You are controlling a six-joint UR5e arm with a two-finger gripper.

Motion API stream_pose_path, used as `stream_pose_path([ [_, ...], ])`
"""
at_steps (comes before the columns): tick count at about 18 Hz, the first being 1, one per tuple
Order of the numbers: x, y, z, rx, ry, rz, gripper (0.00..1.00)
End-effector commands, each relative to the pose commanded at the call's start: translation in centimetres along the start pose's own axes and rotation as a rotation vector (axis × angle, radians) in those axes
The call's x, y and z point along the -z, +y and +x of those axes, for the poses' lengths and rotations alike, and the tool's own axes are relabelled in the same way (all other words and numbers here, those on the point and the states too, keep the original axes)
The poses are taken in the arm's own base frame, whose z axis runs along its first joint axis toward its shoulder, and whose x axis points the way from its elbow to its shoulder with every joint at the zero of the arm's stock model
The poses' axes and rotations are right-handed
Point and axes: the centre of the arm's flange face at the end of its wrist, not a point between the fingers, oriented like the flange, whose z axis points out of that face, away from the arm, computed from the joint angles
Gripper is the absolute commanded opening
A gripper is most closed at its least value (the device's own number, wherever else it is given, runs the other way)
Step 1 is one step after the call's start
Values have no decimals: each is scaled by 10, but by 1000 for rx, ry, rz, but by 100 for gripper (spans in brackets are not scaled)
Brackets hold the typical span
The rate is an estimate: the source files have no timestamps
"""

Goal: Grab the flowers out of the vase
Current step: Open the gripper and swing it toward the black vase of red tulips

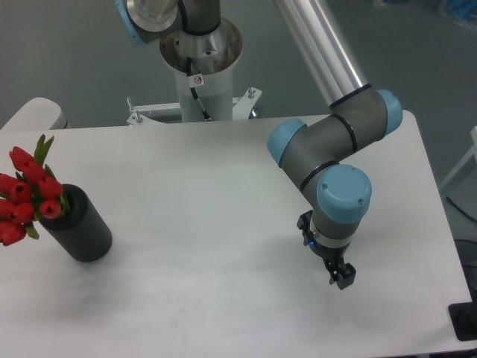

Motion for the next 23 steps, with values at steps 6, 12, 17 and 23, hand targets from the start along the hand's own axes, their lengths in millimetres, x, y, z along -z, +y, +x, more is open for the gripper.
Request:
stream_pose_path([
  [6, -2, -13, 10, 1, 18, 5, 100],
  [12, 1, -24, 29, 29, -2, 66, 100],
  [17, 15, -53, 63, 58, 22, 204, 100],
  [23, 32, -100, 105, 38, 51, 357, 100],
])
